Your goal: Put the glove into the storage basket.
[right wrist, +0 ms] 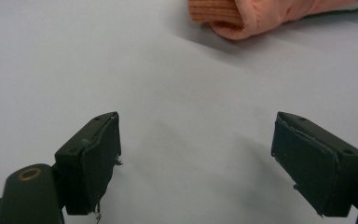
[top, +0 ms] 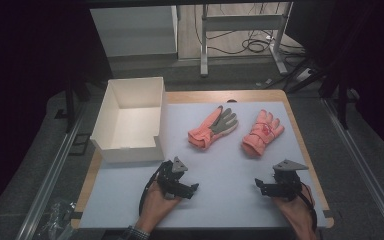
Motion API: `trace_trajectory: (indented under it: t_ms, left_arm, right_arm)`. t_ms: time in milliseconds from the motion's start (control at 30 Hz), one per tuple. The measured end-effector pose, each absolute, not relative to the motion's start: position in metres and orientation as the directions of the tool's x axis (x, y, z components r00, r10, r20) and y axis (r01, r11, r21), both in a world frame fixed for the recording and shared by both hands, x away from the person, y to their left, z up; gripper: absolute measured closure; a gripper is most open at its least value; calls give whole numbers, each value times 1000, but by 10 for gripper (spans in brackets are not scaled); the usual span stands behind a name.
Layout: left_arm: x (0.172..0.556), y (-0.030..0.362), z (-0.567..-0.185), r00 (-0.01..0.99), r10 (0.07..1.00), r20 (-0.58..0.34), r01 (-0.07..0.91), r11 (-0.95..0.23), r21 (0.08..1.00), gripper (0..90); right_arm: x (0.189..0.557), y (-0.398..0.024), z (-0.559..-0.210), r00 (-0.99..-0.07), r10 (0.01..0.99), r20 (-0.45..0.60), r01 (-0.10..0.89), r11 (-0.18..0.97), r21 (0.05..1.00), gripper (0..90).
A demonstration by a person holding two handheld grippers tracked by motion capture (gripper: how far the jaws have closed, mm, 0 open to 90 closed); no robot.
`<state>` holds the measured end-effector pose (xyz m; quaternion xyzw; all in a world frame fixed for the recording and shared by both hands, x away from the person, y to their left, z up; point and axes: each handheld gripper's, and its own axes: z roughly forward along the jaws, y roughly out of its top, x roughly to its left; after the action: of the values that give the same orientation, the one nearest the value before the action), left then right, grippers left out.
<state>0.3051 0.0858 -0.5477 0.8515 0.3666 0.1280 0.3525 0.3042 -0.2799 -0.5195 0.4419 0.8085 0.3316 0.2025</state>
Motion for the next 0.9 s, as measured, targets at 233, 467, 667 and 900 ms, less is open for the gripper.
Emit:
trace_trajectory:
  t_ms: [233,467,667,900]
  left_arm:
    - [305,86,-548,698,715,-41,534,-482,694,28]
    - [305,86,-548,699,714,-40,534,-483,694,29]
    - [305,86,-548,699,714,-40,534,-483,694,28]
    - [305,86,-548,698,715,-41,534,-482,694,28]
  right_arm:
    - [308,-272,-511,-550,834,-32,559,397,728,178]
    - [316,-263,-500,-559,828,37,563,347,750,188]
    - [328,-250,-493,-582,813,29,554,371,745,196]
    - [343,-236,-488,-599,800,27,549,386,741,233]
